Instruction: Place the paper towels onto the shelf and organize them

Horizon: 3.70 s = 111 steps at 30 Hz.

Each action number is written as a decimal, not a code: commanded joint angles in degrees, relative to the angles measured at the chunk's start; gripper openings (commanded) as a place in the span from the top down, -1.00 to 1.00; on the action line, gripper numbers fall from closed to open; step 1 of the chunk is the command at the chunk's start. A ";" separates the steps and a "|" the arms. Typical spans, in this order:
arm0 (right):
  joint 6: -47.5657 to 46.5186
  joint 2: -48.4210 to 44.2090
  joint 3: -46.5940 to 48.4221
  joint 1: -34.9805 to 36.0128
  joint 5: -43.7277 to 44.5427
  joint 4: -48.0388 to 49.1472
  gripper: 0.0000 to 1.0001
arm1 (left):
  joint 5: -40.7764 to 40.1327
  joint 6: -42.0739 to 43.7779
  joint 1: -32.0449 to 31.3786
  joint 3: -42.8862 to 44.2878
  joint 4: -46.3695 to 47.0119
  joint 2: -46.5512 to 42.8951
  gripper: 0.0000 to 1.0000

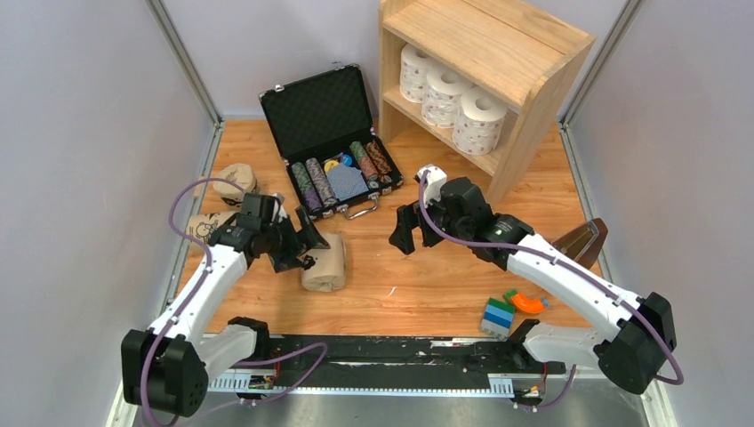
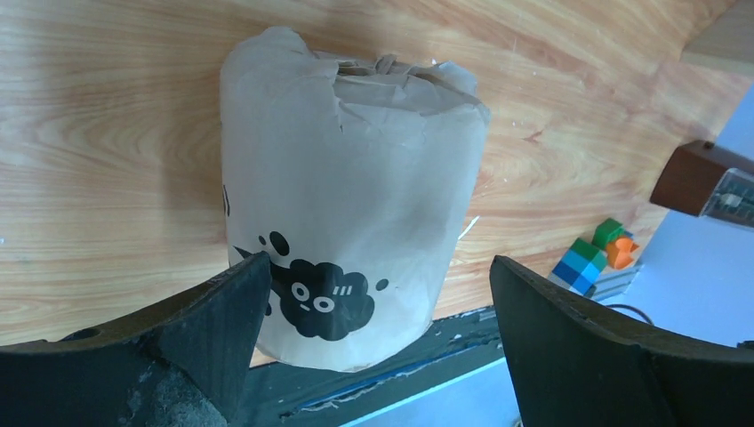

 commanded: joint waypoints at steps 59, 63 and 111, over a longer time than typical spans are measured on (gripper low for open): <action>2.90 0.12 -0.11 -0.22 -4.39 0.87 -0.96 | -21.76 -10.87 -21.69 -0.96 10.48 15.82 -0.97; 3.05 0.13 0.06 -0.20 -4.14 0.87 -0.96 | -21.21 -8.89 -22.15 0.43 10.94 17.28 -0.85; 6.82 18.30 11.57 -2.33 -12.19 1.98 -0.95 | -26.55 -3.84 -23.25 2.08 -1.43 -12.79 -1.00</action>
